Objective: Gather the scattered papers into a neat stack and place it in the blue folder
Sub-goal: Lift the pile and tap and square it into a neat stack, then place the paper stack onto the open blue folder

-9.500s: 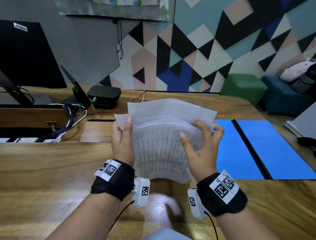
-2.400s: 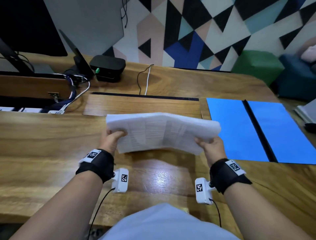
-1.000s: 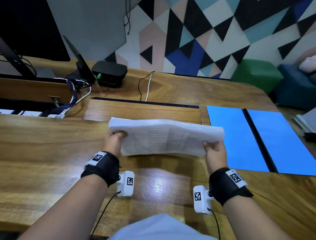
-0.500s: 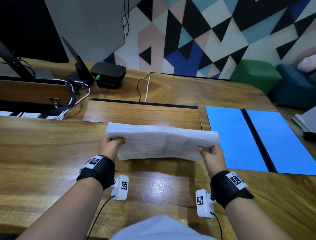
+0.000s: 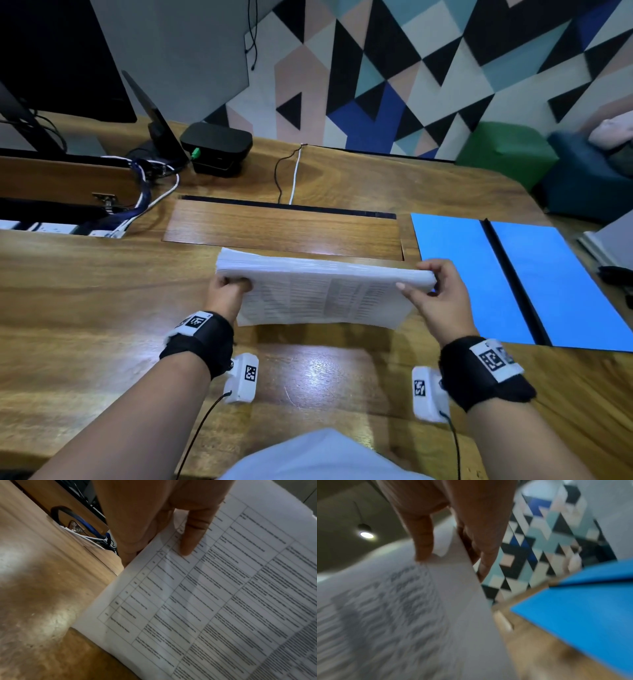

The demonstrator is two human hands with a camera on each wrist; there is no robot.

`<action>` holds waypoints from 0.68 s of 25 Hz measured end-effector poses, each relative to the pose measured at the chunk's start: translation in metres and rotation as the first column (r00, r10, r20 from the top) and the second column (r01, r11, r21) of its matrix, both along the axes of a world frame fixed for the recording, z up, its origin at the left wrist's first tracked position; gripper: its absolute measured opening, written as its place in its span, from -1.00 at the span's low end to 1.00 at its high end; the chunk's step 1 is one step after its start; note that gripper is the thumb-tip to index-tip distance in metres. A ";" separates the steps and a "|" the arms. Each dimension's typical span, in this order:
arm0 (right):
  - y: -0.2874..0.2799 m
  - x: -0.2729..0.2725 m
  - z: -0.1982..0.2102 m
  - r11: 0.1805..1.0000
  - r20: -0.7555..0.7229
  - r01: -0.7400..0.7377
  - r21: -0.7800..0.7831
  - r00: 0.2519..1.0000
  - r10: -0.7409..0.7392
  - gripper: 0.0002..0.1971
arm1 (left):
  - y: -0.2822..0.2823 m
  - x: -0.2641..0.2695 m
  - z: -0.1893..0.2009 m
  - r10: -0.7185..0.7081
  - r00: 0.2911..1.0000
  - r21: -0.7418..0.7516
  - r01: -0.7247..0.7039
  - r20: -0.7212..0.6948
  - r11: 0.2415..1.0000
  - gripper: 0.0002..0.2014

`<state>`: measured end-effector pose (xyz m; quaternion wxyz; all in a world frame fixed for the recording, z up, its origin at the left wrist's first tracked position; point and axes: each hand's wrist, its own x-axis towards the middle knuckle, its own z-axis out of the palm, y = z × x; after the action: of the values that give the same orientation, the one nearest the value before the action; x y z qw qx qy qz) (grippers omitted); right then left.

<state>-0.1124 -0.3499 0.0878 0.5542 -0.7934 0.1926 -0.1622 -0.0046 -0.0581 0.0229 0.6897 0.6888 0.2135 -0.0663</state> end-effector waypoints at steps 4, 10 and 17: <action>0.012 0.024 0.041 0.496 -0.428 -0.461 -0.736 0.884 0.187 -0.73 | -0.006 0.002 0.002 0.003 1.000 0.002 -0.003 0.024 1.000 -0.68; 0.045 0.046 0.034 0.238 -0.551 -0.587 -0.774 0.809 0.206 -0.88 | -0.010 0.011 0.003 0.014 0.999 -0.003 -0.014 0.029 1.000 -0.74; -0.069 -0.004 0.036 0.882 -0.176 -0.110 -0.458 0.984 0.032 -0.89 | -0.075 0.024 0.019 -0.033 0.947 0.108 -0.002 0.320 0.994 -0.58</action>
<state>-0.1164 -0.4191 0.1233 0.3356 -0.9202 0.1634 -0.1176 0.0189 -0.1331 0.0417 0.6767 0.7280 0.0962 0.0531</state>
